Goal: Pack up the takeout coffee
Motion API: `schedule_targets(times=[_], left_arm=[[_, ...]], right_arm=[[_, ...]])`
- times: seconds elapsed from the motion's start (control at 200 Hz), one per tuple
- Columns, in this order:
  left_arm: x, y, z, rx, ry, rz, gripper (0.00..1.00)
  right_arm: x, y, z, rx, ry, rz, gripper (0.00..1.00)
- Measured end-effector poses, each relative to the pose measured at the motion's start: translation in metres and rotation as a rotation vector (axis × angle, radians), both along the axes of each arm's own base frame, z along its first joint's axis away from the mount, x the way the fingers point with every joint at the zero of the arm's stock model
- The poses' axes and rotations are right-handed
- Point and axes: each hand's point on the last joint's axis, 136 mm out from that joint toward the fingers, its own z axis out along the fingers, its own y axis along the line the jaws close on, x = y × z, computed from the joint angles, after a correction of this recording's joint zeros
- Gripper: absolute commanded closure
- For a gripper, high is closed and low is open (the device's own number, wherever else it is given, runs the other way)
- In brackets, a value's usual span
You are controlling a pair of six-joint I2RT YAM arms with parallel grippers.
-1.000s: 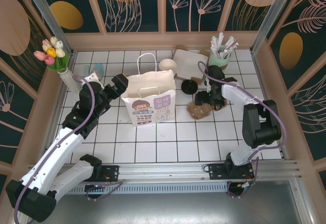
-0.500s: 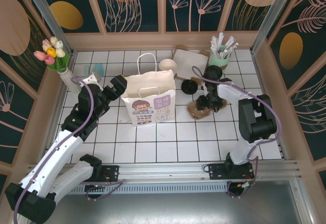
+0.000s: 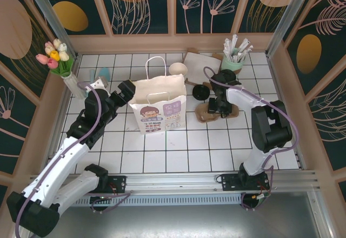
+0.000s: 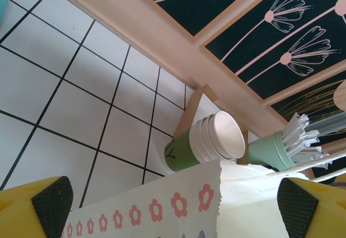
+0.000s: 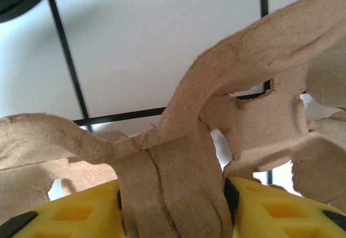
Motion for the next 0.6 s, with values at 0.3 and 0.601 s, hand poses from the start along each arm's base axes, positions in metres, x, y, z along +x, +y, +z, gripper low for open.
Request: schedule_targets(times=[0.3,0.601], left_arm=[[0.006,-0.003,-0.008,0.024,0.016,-0.010,0.02],[0.006,-0.004,-0.009,0.034,0.016,-0.013,0.02]], right_arm=[[-0.007,0.048,-0.005,0.107,0.053,0.011,0.25],[-0.001,0.034,-0.005,0.014,0.013,0.096,0.26]])
